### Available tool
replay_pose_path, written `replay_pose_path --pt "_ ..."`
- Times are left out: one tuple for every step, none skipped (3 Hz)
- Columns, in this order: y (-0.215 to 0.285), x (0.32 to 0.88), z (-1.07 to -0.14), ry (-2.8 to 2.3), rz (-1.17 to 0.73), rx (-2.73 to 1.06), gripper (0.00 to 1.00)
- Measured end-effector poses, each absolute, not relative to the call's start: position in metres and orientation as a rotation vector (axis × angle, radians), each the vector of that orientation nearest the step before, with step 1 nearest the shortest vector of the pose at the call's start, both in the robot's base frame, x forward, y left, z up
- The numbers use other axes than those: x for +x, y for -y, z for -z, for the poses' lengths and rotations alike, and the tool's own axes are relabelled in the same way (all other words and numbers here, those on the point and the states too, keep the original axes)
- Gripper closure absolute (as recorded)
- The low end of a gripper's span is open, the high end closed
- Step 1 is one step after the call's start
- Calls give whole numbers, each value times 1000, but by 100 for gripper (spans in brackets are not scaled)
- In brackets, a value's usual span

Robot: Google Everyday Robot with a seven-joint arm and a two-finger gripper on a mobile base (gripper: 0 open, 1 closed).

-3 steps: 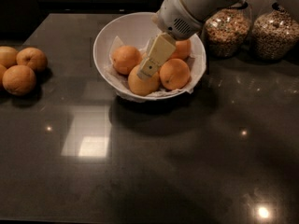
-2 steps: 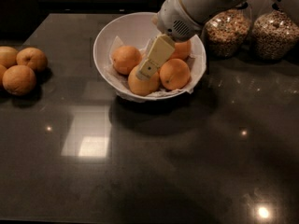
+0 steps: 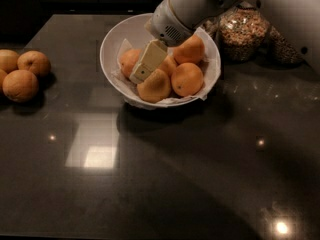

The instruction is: Pick orange from white bowl

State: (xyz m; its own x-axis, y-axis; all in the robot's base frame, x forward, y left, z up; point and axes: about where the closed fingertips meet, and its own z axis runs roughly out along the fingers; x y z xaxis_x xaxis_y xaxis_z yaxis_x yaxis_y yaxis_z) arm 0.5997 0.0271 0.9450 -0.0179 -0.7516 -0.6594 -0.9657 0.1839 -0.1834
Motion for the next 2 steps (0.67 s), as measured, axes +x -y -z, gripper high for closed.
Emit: replay_pose_path --pt "-36 612 -941 -1776 -431 -1654 1" --pt "-37 619 -942 -1742 -427 -1677 11"
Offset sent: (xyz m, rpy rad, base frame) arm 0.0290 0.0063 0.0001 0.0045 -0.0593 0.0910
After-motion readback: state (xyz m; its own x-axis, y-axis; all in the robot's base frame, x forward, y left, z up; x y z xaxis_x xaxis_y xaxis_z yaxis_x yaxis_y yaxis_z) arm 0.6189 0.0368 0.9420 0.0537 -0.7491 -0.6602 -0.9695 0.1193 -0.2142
